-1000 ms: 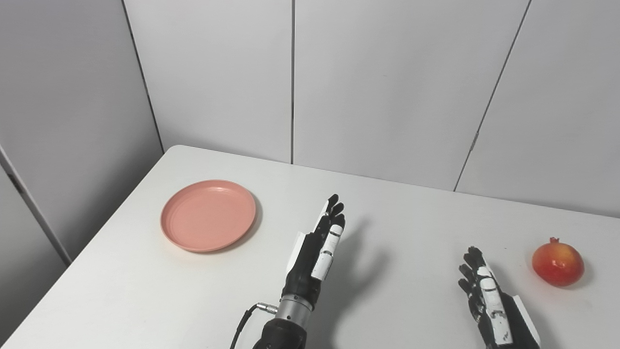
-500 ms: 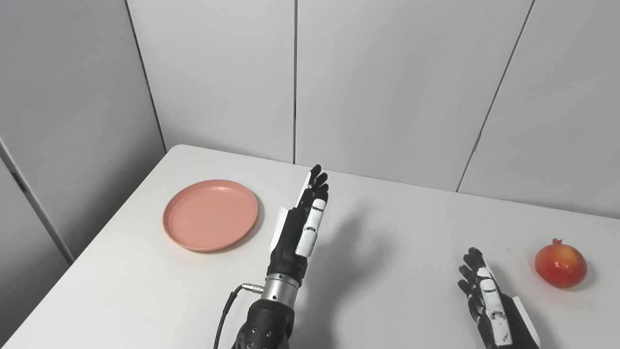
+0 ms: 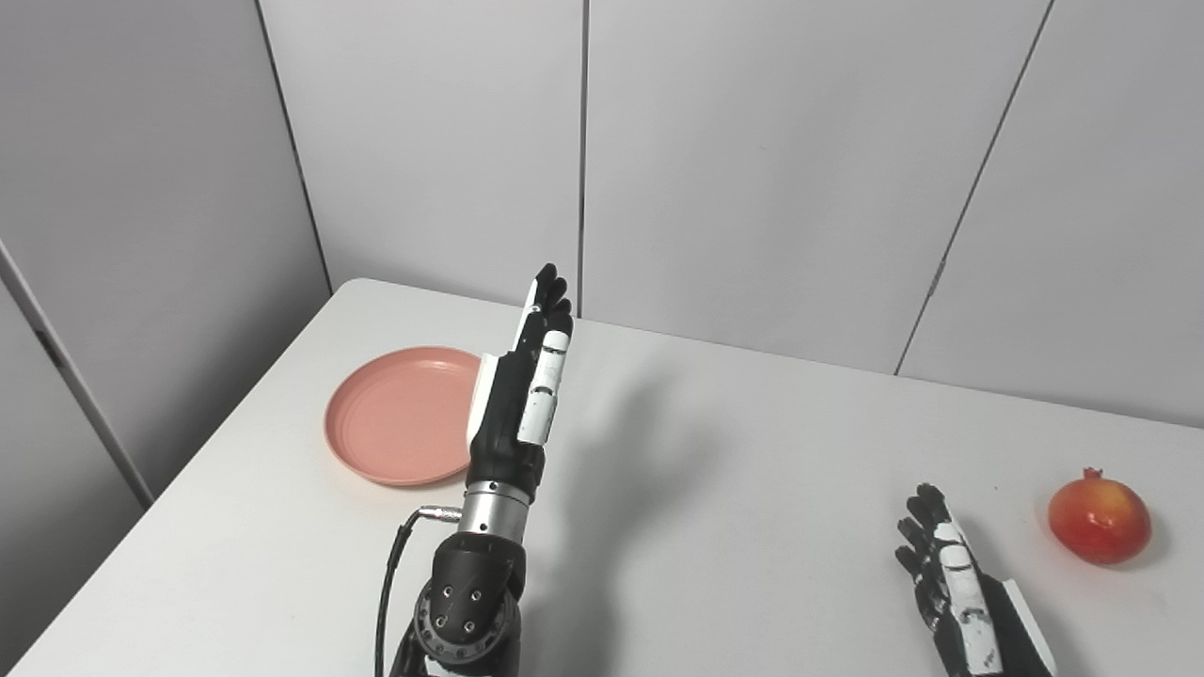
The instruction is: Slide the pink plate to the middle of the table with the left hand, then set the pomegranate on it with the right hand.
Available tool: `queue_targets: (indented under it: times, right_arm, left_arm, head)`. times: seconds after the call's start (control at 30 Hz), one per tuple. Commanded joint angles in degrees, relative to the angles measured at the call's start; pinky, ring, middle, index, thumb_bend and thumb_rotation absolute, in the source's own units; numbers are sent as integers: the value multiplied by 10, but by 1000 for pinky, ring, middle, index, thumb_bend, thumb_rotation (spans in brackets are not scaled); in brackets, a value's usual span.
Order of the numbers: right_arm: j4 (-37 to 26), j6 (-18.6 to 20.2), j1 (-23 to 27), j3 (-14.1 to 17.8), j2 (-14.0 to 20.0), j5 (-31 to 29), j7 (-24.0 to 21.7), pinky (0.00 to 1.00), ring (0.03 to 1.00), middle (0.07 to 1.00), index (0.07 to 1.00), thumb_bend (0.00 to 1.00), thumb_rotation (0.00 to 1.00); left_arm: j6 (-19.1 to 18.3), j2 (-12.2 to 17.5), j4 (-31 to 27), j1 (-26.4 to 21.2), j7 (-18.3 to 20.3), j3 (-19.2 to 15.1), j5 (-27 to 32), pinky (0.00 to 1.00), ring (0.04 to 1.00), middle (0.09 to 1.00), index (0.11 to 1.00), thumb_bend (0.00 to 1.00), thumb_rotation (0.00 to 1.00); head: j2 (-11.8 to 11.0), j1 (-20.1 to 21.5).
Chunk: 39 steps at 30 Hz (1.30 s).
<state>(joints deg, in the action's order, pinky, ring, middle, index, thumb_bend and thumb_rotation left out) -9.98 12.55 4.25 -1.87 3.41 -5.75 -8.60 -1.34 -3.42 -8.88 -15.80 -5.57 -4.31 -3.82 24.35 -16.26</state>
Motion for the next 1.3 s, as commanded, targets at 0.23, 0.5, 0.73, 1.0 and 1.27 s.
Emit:
queue_targets:
  times: [0.23, 0.5, 0.73, 1.0, 1.27]
  right_arm:
    - [-8, -27, 11, 3, 4, -10, -5, 1000, 1000, 1000, 994, 175, 1000]
    - [-5, -33, 10, 4, 7, -10, -7, 1000, 1000, 1000, 995, 166, 1000]
    - [-7, -30, 9, 4, 7, -8, -4, 1000, 1000, 1000, 993, 163, 1000]
    - [-8, -28, 8, 3, 6, -10, -4, 1000, 1000, 1000, 993, 160, 1000]
    - [-10, -23, 7, 3, 8, -11, -5, 1000, 1000, 1000, 996, 162, 1000]
  left_arm:
    - [9, 13, -23, -40, -19, -23, 8, 1000, 988, 1000, 1000, 442, 1000]
    - [-3, 33, -23, -60, -33, -63, 23, 993, 981, 999, 994, 446, 1000]
    - [8, 51, -1, -73, -48, -93, 36, 999, 971, 988, 981, 460, 1000]
    - [21, 78, 28, -77, -59, -120, 48, 976, 952, 960, 949, 454, 1000]
    - [20, 87, 41, -79, -75, -140, 56, 968, 946, 954, 942, 455, 1000]
  head:
    - [-1, -3]
    - [-2, -5]
    - [-2, -6]
    - [-3, -5]
    - [-3, -6]
